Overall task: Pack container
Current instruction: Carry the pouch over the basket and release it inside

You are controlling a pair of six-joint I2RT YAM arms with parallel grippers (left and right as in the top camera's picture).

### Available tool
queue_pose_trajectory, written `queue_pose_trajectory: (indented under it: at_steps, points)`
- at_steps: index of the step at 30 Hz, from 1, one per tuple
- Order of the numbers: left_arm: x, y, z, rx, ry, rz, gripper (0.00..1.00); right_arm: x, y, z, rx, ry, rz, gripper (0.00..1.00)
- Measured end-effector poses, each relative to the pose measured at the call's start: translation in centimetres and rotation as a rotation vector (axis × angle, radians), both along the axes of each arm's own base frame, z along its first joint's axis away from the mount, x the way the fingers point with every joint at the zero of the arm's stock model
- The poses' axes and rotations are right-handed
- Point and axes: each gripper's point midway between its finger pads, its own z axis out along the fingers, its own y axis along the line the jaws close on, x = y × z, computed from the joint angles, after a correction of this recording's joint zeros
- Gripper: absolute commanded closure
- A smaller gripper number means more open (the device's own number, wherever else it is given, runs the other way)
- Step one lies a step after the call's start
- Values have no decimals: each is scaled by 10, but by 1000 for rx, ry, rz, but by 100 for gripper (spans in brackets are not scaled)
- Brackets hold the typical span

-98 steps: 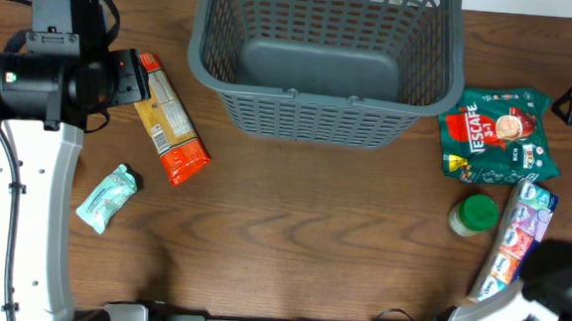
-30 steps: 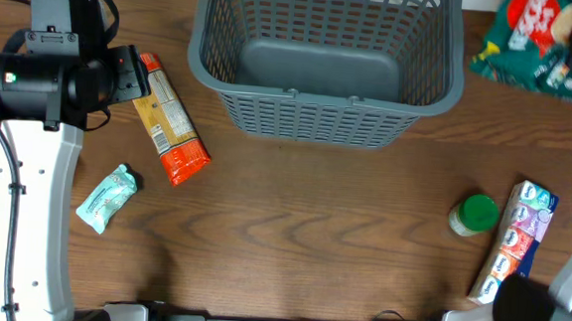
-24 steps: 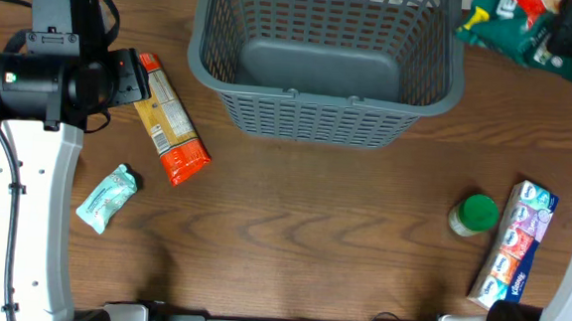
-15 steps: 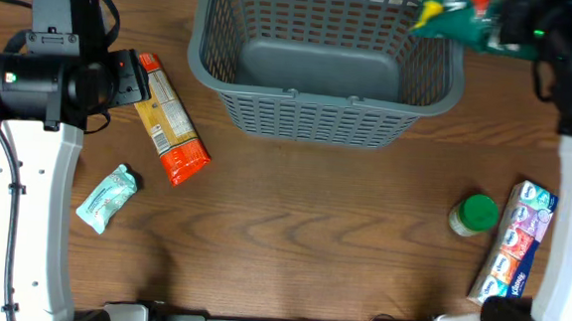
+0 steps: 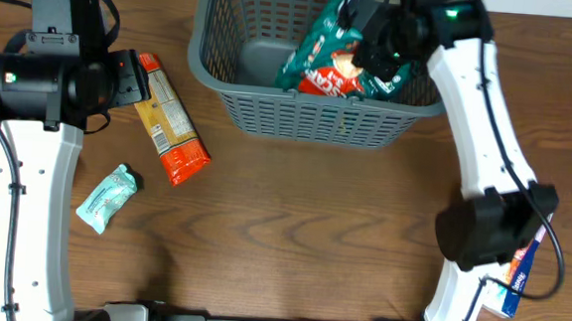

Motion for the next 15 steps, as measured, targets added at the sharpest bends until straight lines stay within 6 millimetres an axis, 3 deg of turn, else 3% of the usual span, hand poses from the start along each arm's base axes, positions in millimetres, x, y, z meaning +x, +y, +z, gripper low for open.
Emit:
queue_pose_trajectory:
  at_steps: [4, 8, 9, 10, 11, 12, 15]
  points:
    - [0, 0, 0, 0, 0, 0, 30, 4, 0, -36, -39, 59, 46, 99]
    - [0, 0, 0, 0, 0, 0, 30, 6, 0, -59, -56, 103, 66, 99]
    - [0, 0, 0, 0, 0, 0, 30, 6, 0, -62, -59, 108, 69, 90]
    - [0, 0, 0, 0, 0, 0, 31, 6, 0, -64, -61, 110, 72, 57]
    - [0, 0, 0, 0, 0, 0, 31, 6, 0, -64, -62, 114, 72, 5]
    - [0, 0, 0, 0, 0, 0, 30, 5, 1, -64, -60, 115, 72, 1]
    - [0, 0, 0, 0, 0, 0, 30, 6, 2, -62, -42, 117, 49, 1]
